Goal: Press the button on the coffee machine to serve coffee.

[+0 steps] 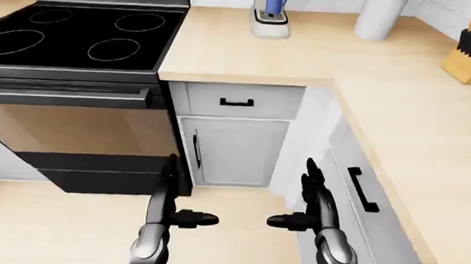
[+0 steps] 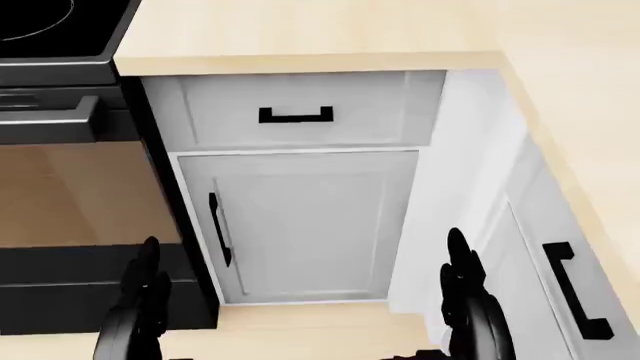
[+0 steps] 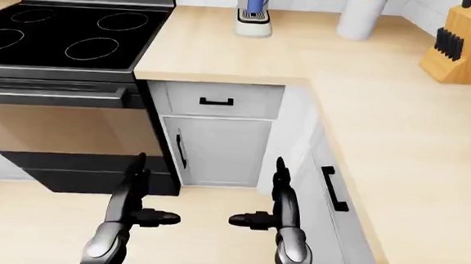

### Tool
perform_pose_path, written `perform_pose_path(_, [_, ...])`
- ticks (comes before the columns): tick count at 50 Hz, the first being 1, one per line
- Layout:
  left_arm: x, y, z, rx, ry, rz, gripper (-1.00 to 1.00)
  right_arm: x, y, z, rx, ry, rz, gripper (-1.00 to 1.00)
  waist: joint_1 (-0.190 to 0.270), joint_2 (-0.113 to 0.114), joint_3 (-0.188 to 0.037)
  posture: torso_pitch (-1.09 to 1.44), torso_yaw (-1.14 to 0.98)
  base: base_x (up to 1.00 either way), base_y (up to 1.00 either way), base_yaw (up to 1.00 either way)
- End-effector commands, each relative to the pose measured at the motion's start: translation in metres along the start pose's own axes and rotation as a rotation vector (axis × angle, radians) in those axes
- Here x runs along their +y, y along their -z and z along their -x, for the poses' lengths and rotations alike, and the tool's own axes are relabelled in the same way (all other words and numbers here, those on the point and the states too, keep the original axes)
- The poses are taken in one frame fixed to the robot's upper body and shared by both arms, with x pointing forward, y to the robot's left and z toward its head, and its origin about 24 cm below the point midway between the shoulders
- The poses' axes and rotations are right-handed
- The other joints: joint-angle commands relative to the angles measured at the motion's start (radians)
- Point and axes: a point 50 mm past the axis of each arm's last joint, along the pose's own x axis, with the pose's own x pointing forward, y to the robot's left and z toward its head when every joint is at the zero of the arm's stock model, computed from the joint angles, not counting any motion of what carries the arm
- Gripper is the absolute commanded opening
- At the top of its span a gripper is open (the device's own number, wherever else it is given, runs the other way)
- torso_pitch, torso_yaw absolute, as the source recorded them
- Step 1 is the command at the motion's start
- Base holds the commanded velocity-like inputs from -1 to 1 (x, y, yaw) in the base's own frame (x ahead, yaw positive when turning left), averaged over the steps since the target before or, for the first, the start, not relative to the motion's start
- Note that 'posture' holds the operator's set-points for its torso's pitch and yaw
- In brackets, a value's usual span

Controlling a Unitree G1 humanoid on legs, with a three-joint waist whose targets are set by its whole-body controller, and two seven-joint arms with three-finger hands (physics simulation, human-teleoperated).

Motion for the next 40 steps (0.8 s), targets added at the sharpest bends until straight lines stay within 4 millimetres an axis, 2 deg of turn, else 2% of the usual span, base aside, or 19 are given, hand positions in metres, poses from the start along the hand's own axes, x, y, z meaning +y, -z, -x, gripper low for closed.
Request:
perform_pose_path(1, [-0.002, -0.033, -0.002, -0.167, 0.008, -0.008, 1.0, 0.001, -0.035, 0.0, -0.169, -0.008, 0.009, 1.0, -0.002, -0.008, -0.001, 0.0, 0.0, 0.0, 0.0, 0.0])
perform_pose_path(2, [-0.002, -0.033, -0.002, -0.164, 0.01, -0.012, 1.0, 0.0, -0.034, -0.001, -0.167, -0.008, 0.004, 1.0, 0.002, -0.008, -0.036, 0.0, 0.0, 0.0, 0.0, 0.0])
perform_pose_path(3, [-0.002, -0.033, -0.002, -0.163, 0.01, -0.009, 1.0, 0.0, -0.034, -0.001, -0.165, -0.005, 0.004, 1.0, 0.007, -0.001, -0.061, 0.0, 0.0, 0.0, 0.0, 0.0])
perform_pose_path(4, [-0.002, -0.033, -0.002, -0.164, 0.009, -0.01, 1.0, 0.0, -0.034, -0.001, -0.165, -0.004, 0.005, 1.0, 0.007, -0.002, -0.051, 0.0, 0.0, 0.0, 0.0, 0.0])
perform_pose_path(5, [-0.003, -0.035, -0.002, -0.162, 0.009, -0.005, 1.0, 0.0, -0.034, -0.001, -0.165, -0.004, 0.011, 1.0, 0.006, -0.007, -0.016, 0.0, 0.0, 0.0, 0.0, 0.0])
perform_pose_path(7, [-0.001, -0.032, -0.003, -0.162, 0.005, -0.008, 1.0, -0.001, -0.032, -0.002, -0.165, -0.002, 0.015, 1.0, 0.006, -0.008, -0.069, 0.0, 0.0, 0.0, 0.0, 0.0])
perform_pose_path(18, [0.001, -0.032, -0.004, -0.158, -0.017, 0.006, 1.0, -0.001, -0.032, -0.002, -0.159, 0.005, 0.034, 1.0, 0.008, -0.005, -0.083, 0.0, 0.0, 0.0, 0.0, 0.0])
perform_pose_path(22, [0.002, -0.04, -0.004, -0.16, -0.031, 0.026, 1.0, -0.002, -0.046, -0.002, -0.164, 0.006, 0.037, 1.0, 0.008, -0.005, -0.09, 0.0, 0.0, 0.0, 0.0, 0.0])
perform_pose_path(25, [0.002, -0.051, -0.006, -0.167, -0.027, 0.029, 1.0, -0.005, -0.065, -0.002, -0.176, 0.023, 0.038, 1.0, 0.008, -0.004, -0.092, 0.0, 0.0, 0.0, 0.0, 0.0])
perform_pose_path(27, [0.004, -0.06, -0.009, -0.17, -0.029, 0.023, 1.0, -0.007, -0.079, 0.001, -0.184, 0.032, 0.048, 1.0, 0.01, -0.005, -0.093, 0.0, 0.0, 0.0, 0.0, 0.0])
perform_pose_path(32, [0.005, -0.087, -0.014, -0.193, -0.025, 0.018, 1.0, -0.012, -0.097, 0.004, -0.179, 0.031, 0.068, 1.0, 0.01, -0.006, -0.091, 0.0, 0.0, 0.0, 0.0, 0.0])
perform_pose_path(36, [0.006, -0.106, -0.019, -0.206, -0.024, 0.016, 1.0, -0.016, -0.123, 0.005, -0.166, 0.048, 0.085, 1.0, 0.011, -0.008, -0.091, 0.0, 0.0, 0.0, 0.0, 0.0])
perform_pose_path(38, [0.006, -0.114, -0.021, -0.209, -0.018, 0.013, 1.0, -0.016, -0.142, 0.008, -0.179, 0.038, 0.078, 1.0, 0.012, -0.008, -0.089, 0.0, 0.0, 0.0, 0.0, 0.0])
perform_pose_path(40, [0.009, -0.122, -0.024, -0.213, -0.024, 0.009, 1.0, -0.017, -0.151, 0.006, -0.189, 0.04, 0.077, 1.0, 0.012, -0.007, -0.087, 0.0, 0.0, 0.0, 0.0, 0.0])
